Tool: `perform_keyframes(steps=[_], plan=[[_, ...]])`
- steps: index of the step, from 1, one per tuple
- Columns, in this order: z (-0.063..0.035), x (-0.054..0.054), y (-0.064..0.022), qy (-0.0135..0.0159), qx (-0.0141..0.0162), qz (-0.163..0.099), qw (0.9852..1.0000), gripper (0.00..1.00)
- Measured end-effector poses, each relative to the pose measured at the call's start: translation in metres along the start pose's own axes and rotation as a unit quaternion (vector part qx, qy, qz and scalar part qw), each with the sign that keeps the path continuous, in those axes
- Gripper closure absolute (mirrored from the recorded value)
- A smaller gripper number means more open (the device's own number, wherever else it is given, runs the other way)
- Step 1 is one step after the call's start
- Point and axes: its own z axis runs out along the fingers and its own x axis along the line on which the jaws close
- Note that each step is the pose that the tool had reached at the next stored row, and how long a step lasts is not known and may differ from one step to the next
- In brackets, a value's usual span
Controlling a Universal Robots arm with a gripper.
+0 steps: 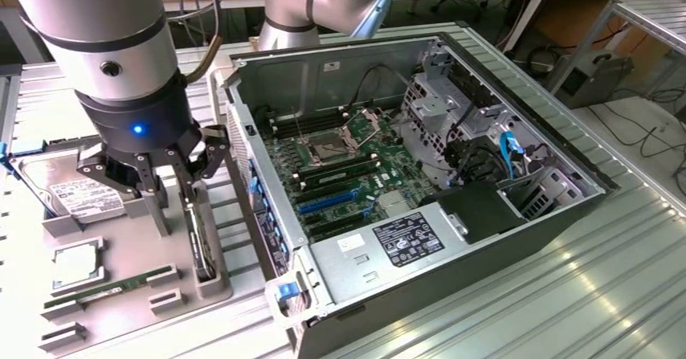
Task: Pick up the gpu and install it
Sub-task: 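Pick up the gpu and move the gpu toward the slot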
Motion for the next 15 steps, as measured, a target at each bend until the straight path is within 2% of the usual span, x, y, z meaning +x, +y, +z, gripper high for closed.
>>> perform_keyframes(steps=[15], plan=[[0.0289,-0.003,-0.0008,-0.0004,-0.0001,0.0,1.0,0.64]])
